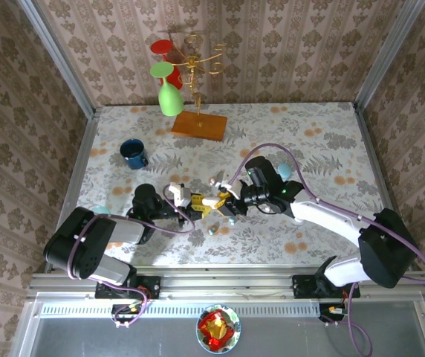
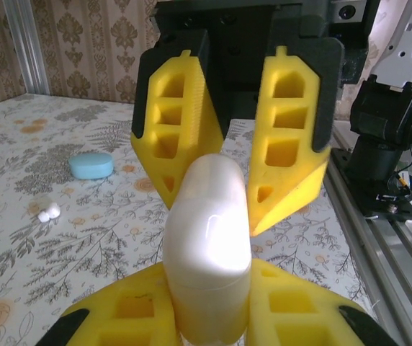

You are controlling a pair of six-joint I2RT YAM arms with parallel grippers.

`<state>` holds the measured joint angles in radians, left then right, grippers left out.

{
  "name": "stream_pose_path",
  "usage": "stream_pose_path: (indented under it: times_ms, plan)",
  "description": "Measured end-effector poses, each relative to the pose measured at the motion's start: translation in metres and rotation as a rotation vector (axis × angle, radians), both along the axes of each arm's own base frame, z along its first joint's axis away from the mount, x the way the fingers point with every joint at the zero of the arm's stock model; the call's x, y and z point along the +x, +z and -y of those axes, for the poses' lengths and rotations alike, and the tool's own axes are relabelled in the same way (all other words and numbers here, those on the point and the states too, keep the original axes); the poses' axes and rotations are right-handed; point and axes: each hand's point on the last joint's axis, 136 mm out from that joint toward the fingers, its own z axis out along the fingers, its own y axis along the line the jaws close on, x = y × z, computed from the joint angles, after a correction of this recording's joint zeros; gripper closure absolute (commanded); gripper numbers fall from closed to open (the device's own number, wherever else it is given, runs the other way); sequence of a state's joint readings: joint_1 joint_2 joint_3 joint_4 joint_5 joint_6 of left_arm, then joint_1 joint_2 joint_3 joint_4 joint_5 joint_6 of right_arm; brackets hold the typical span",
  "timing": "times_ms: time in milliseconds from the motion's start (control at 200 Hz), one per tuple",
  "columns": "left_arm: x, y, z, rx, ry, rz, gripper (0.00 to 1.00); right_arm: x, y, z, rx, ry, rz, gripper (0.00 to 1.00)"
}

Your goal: Insert the wireless bluetooth earbuds into the charging case

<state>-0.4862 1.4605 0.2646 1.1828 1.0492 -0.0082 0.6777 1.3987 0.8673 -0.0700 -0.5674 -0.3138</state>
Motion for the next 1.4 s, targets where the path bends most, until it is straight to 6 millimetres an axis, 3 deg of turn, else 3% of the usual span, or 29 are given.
stream_pose_path:
  times_ms: [290,440,665,800,970,1200,1400]
  plan:
    - [0.009,0.002,-0.002,-0.005,0.043,0.014,0.21,0.01,0.001,-0.002,0.022,-0.03,0.001,0.77]
    - [0.015,0.002,-0.006,-0.003,0.099,0.036,0.0,0.022,0.001,0.004,0.033,-0.097,-0.009,0.78]
    - [0.022,0.006,-0.012,0.055,0.18,0.068,0.0,0.072,-0.02,0.024,0.046,-0.405,-0.132,0.77]
    - [0.022,0.003,-0.009,0.125,0.206,0.105,0.0,0.101,-0.057,0.034,0.037,-0.628,-0.292,0.78]
    - [0.021,-0.014,-0.01,0.195,0.222,0.1,0.0,0.127,-0.093,0.031,0.034,-0.792,-0.444,0.78]
    - [0.025,-0.02,-0.012,0.226,0.25,0.112,0.0,0.152,-0.117,0.023,0.053,-0.873,-0.564,0.72]
    - [0.027,-0.022,-0.012,0.234,0.257,0.121,0.0,0.157,-0.126,0.024,0.049,-0.887,-0.609,0.52]
